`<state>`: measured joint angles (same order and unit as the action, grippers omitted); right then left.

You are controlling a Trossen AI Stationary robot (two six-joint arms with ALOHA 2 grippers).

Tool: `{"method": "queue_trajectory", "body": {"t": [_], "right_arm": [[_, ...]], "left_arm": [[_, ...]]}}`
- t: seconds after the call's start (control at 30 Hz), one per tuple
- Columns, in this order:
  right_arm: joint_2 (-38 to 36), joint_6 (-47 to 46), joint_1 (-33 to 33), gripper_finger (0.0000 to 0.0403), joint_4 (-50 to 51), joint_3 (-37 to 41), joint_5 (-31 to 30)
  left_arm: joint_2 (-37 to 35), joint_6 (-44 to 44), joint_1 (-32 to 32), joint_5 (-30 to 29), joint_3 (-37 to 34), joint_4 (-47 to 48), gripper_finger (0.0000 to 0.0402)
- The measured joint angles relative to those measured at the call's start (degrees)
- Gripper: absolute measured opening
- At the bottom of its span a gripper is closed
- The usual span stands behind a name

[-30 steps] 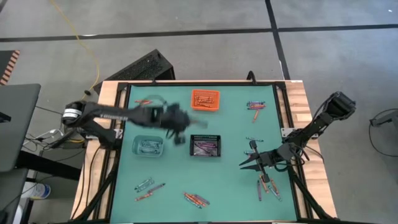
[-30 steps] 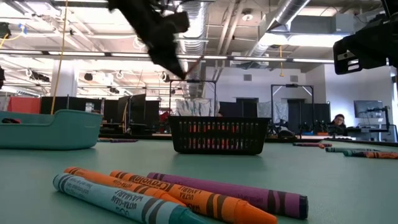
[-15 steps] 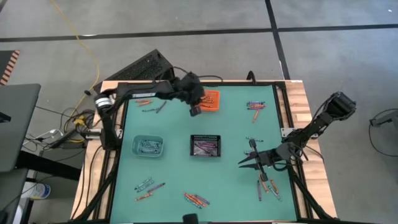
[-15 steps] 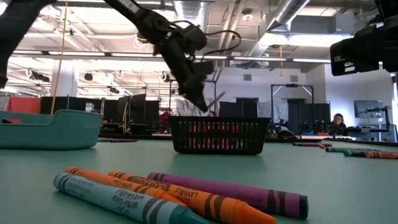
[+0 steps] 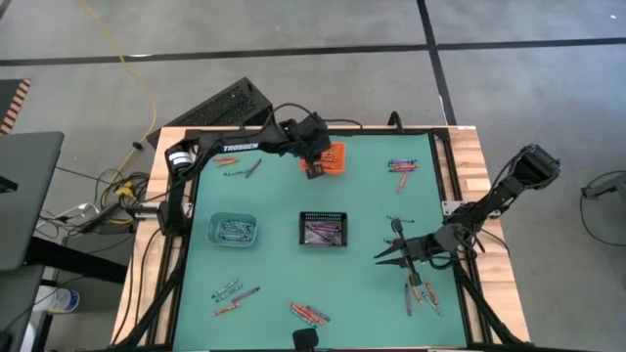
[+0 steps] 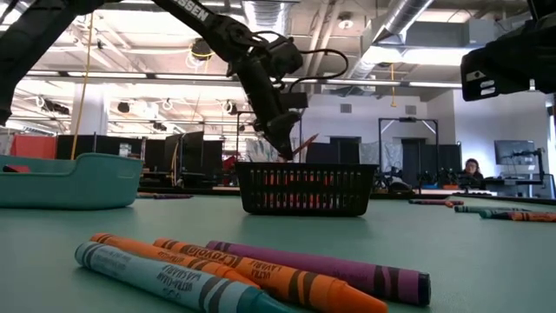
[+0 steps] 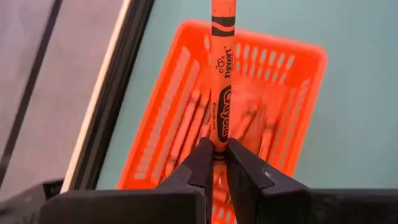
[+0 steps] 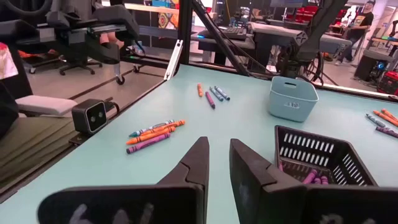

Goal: Sort crayons
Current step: Put the orange crayon into the orange bin, then put the blue crayon into the light blue bin

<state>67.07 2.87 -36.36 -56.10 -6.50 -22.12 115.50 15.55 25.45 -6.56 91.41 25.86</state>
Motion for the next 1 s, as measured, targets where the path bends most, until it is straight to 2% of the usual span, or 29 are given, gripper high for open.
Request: {"method": "queue_trajectory", "body": {"t": [0.43, 0.57, 0.77, 0.9, 1.0], "right_arm": [[0.0, 0.2, 0.0, 0.0063, 0.4, 0.0, 0.2], [0.0, 0.2, 0.0, 0.0063, 0.4, 0.0, 0.2], [0.0, 0.2, 0.0, 0.0063, 0.4, 0.0, 0.2], [0.0, 0.2, 0.0, 0.0063, 0.4, 0.0, 0.2], [0.0, 0.1, 0.0, 0.0063, 0.4, 0.0, 0.2]], "left_arm": [[-0.1, 1.6, -0.4, -0.1, 0.0, 3.6, 0.0028], [-0.1, 2.8, -1.0, -2.5, 0.0, 4.2, 0.0056], [-0.2, -0.1, -2.0, -5.2, 0.0, 5.4, 0.0122], [-0.2, -0.6, -3.1, -8.9, 4.4, 15.0, 0.0152], [-0.2, -3.2, -4.4, -8.9, 10.0, 24.5, 0.016]]}}
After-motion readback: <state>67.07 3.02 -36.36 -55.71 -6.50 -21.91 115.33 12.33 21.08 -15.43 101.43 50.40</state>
